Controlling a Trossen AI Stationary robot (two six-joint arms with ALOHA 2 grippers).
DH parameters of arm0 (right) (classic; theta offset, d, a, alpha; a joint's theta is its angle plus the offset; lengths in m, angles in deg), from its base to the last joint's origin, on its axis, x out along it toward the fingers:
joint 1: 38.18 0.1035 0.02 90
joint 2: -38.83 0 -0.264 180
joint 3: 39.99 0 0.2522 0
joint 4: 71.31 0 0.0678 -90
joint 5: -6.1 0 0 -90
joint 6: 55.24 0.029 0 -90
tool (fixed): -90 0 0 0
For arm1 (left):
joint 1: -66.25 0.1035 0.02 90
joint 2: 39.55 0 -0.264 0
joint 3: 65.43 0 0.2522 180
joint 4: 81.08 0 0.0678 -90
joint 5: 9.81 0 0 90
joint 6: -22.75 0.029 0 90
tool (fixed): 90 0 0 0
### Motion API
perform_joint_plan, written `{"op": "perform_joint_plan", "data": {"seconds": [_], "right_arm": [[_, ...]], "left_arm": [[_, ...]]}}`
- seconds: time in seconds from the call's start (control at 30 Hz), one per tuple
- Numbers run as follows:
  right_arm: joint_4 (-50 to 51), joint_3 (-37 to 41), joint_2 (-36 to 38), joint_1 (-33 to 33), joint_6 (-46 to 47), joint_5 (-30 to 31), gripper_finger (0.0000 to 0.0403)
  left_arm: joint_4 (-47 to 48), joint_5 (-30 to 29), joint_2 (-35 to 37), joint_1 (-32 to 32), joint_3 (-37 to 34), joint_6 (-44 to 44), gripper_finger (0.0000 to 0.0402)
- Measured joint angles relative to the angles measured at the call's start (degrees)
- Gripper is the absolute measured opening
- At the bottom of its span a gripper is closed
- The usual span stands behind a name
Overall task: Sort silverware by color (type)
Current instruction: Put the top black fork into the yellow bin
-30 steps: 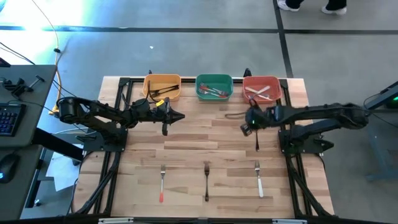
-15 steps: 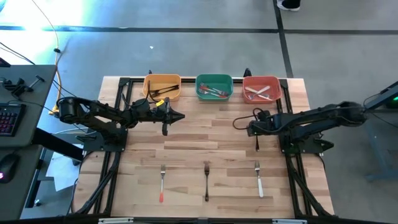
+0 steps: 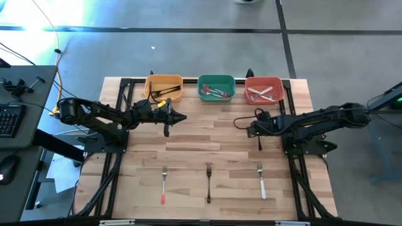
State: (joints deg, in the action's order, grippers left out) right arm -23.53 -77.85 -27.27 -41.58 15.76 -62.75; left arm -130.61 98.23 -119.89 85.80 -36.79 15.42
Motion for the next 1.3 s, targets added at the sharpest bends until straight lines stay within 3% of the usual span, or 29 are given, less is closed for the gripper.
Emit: {"op": "perform_joint_plan", "data": {"seconds": [0.5, 1.17, 1.3], "right_arm": [[-8.5, -0.2, -6.4, 0.0, -8.1, 0.8, 0.0075], [-25.4, 0.1, -7.5, 0.0, -24.4, -1.0, 0.0064], [-29.8, 0.1, -7.5, 0.0, -26.5, -1.2, 0.0045]], "left_arm": [[0.4, 0.0, 0.0, 0.0, 0.0, 0.0, 0.0010], [0.5, 0.0, 0.0, 0.0, 0.0, 0.0, 0.0010], [0.5, 0.0, 0.0, 0.0, 0.0, 0.0, 0.0010]]}}
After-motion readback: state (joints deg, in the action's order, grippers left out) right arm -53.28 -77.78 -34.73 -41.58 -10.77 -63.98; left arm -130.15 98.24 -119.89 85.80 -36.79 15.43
